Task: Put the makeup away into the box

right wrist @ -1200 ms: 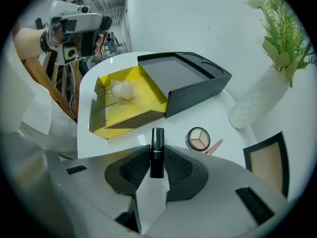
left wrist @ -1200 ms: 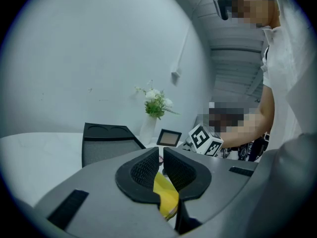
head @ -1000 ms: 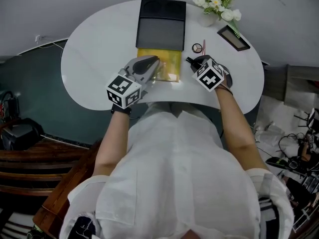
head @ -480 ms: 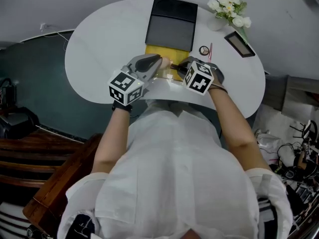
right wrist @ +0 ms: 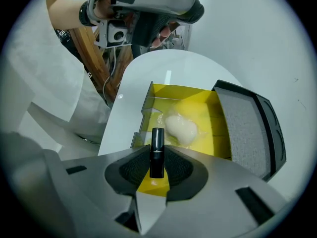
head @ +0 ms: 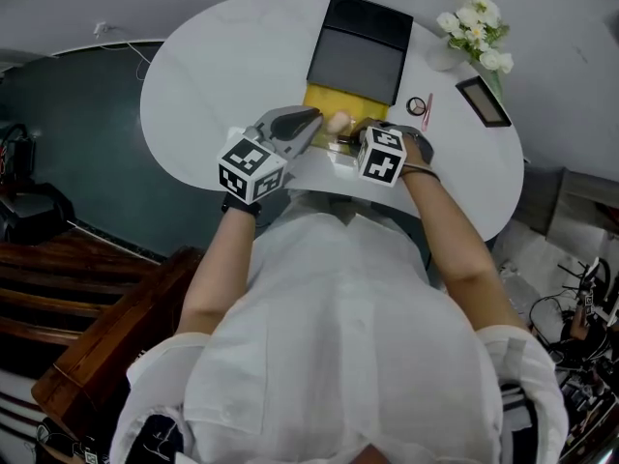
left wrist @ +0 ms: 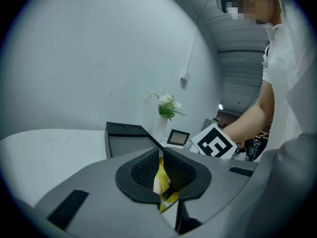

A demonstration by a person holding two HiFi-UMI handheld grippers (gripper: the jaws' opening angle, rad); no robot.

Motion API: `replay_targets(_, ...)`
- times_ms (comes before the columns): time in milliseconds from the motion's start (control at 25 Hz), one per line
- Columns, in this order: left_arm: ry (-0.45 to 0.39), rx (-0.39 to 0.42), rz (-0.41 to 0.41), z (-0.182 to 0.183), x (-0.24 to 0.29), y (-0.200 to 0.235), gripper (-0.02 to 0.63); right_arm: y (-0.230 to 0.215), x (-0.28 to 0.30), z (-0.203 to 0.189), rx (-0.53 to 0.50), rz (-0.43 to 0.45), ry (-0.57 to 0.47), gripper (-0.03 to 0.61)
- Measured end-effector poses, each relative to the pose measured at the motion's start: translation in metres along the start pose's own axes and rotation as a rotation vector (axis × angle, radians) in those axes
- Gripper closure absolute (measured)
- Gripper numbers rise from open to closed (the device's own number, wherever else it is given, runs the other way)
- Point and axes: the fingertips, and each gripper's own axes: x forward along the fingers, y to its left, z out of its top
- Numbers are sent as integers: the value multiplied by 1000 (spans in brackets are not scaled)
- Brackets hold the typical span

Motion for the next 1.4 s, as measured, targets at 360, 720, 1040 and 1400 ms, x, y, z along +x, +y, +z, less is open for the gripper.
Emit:
replay_targets(360,4,0,0,-1,-2,4,592,0,5,1,41,21,-10,492)
replay_targets(720,5,16,-35,5,12,-4,592,-9,-20,-4,110,-39,-57,485)
replay_targets(1040,9,43,-94,15,41,-23,592,-26,-54,-43,233,-137,-86,485)
replay_targets(1400,21,81,-154,26,79,-45,592,-50,-75,-106,338,-217,-62,485)
